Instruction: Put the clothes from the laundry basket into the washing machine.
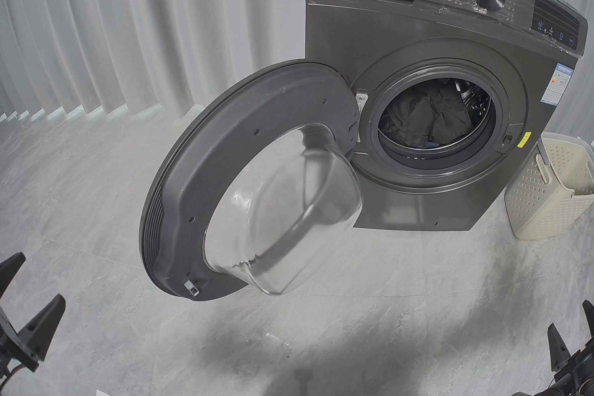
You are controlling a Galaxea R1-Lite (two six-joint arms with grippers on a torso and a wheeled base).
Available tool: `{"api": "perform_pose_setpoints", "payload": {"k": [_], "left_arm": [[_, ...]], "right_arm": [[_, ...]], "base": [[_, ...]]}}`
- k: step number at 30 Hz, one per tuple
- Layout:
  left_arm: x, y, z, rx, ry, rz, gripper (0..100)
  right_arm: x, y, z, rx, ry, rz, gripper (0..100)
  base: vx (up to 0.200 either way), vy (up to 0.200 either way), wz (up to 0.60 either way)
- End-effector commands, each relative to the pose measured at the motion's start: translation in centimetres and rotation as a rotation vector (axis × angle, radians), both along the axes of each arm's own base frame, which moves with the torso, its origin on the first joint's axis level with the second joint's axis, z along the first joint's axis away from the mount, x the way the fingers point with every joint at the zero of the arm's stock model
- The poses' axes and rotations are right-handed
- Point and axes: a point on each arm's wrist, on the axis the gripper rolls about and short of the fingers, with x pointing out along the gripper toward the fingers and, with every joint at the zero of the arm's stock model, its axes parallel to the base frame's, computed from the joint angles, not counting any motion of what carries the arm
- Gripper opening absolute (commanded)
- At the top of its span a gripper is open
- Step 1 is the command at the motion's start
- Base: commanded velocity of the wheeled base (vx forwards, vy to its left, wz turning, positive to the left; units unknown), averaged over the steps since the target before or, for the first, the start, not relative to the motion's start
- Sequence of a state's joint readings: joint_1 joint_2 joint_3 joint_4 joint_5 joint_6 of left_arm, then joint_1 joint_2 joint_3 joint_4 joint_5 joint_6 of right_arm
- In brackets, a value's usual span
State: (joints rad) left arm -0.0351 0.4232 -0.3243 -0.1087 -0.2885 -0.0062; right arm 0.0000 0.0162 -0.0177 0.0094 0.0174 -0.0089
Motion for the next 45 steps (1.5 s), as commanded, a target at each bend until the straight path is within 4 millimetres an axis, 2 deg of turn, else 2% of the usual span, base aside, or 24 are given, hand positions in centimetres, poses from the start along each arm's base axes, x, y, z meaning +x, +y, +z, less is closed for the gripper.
{"api": "perform_pose_setpoints", "payload": {"k": [1,13,18,25,32,37,42,45], "left_arm": [[6.5,-0.6,2.2,-0.015,0.164,-0.12,100],[12.5,-1.5,2.4,-0.014,0.227,-0.191,100],[15.6,-3.2,2.3,-0.003,0.248,-0.263,100],[18.0,-5.6,2.2,0.011,0.263,-0.358,100],[17.3,-7.8,2.2,0.022,0.255,-0.437,100],[15.9,-9.0,2.6,0.015,0.236,-0.528,100],[13.7,-9.5,2.9,-0.032,0.236,-0.611,100],[13.4,-9.3,2.6,-0.034,0.248,-0.604,100]], "right_arm": [[0.0,0.0,-0.4,-0.002,-0.002,0.001,100],[0.0,0.0,-0.4,-0.003,-0.002,0.004,100],[0.0,0.0,-0.4,-0.003,-0.002,0.006,100],[0.0,0.0,-0.4,-0.003,-0.002,0.006,100],[0.0,0.0,-0.4,-0.003,-0.002,0.006,100],[0.0,0.0,-0.4,-0.003,-0.002,0.006,100],[0.0,0.0,-0.4,-0.003,-0.002,0.006,100],[0.0,0.0,-0.4,-0.003,-0.002,0.006,100]], "base": [[0.0,0.0,0.0],[0.0,0.0,0.0],[0.0,0.0,0.0],[0.0,0.0,0.0],[0.0,0.0,0.0],[0.0,0.0,0.0],[0.0,0.0,0.0],[0.0,0.0,0.0]]}}
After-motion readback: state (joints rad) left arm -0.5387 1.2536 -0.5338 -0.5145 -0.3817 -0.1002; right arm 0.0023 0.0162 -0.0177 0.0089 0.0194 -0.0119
